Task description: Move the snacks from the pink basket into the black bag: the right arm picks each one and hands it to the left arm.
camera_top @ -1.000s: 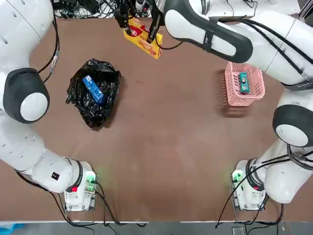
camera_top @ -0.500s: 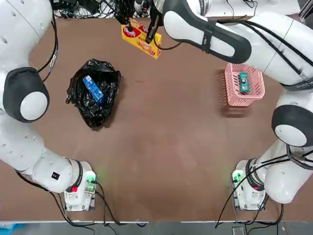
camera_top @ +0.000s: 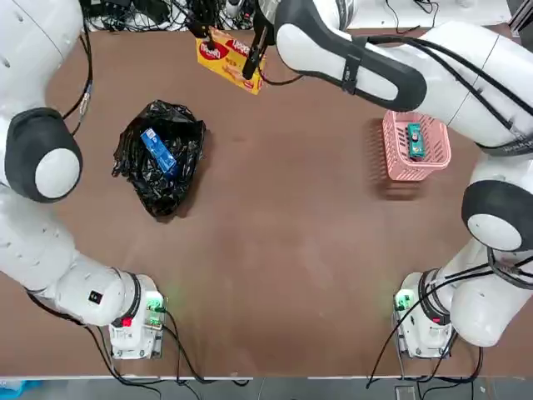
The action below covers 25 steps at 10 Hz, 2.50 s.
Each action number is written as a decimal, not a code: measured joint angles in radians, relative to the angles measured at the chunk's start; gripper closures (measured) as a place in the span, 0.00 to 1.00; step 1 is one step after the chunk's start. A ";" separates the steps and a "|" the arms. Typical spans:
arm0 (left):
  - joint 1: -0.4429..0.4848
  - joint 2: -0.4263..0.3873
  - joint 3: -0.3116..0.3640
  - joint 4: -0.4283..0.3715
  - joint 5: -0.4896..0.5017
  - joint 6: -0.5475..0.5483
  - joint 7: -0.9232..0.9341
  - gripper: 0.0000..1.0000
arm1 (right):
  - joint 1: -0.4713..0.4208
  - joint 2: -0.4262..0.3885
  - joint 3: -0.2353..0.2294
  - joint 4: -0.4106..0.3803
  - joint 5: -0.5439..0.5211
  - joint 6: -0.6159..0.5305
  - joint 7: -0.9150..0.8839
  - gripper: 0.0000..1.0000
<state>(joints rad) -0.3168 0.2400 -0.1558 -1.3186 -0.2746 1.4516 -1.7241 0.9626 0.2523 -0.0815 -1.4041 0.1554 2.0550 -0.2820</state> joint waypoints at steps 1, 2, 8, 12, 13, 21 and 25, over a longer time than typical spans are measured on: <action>0.039 0.003 0.003 -0.007 0.001 -0.025 0.031 0.76 | 0.000 0.000 -0.004 0.001 0.000 -0.005 0.009 0.00; 0.079 0.005 0.005 -0.026 0.026 -0.047 0.070 0.76 | -0.003 0.000 -0.014 0.000 -0.001 -0.016 0.032 0.00; 0.269 0.057 0.009 -0.309 0.164 0.003 0.312 0.76 | -0.209 -0.073 -0.038 -0.025 -0.003 -0.208 0.109 0.00; 0.385 0.130 0.010 -0.399 0.244 0.057 0.432 0.76 | -0.381 -0.166 -0.041 -0.176 -0.004 -0.215 0.118 0.00; 0.394 0.153 0.009 -0.415 0.253 0.057 0.448 0.76 | -0.437 -0.192 -0.043 -0.232 -0.005 -0.223 0.140 0.00; 0.409 0.198 0.008 -0.514 0.311 0.196 0.432 0.56 | -0.823 -0.312 -0.045 -0.645 -0.021 -0.068 0.091 0.00; 0.424 0.161 0.001 -0.434 0.310 0.200 0.403 0.00 | -0.899 -0.315 -0.044 -0.840 -0.022 0.172 -0.033 0.00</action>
<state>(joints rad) 0.1070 0.4005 -0.1549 -1.7522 0.0354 1.6521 -1.3211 0.0631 -0.0631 -0.1259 -2.2441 0.1336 2.2268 -0.3147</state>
